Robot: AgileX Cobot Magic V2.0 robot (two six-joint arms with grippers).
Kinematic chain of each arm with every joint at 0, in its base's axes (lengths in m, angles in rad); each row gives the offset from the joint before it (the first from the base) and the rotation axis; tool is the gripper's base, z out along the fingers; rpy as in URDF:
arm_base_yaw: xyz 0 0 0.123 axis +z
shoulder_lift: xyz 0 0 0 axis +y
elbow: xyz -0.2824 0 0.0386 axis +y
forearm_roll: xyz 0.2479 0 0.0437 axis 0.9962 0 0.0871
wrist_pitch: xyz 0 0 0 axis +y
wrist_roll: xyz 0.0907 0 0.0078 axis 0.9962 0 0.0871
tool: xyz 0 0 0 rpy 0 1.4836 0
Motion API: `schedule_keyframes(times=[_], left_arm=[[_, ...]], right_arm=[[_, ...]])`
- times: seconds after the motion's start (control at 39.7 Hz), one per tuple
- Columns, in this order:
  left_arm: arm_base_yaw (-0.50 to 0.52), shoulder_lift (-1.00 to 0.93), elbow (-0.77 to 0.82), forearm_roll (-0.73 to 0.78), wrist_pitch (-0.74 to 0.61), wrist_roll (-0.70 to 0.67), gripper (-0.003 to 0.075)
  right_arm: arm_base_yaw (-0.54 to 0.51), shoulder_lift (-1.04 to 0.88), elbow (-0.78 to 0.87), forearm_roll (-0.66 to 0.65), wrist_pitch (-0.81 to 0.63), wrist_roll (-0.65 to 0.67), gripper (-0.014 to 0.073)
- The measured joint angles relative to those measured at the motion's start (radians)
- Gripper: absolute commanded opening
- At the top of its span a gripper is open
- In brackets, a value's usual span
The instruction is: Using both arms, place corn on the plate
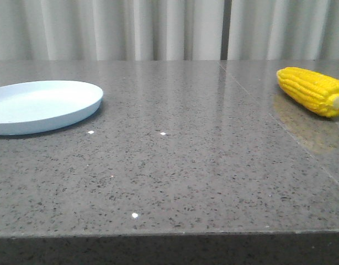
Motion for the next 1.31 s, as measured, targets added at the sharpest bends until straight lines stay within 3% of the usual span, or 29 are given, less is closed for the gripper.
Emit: schedule_keyframes(times=[1.08,1.31], left_arm=[[0.000,0.000,0.000,0.000,-0.002,0.000,-0.0020],[0.000,0.000,-0.004,0.000,-0.133,0.000,-0.0020]], right_arm=[[0.000,0.000,0.000,0.000,0.000,0.000,-0.0061],[0.000,0.000,-0.013,0.000,-0.023,0.000,-0.0061]])
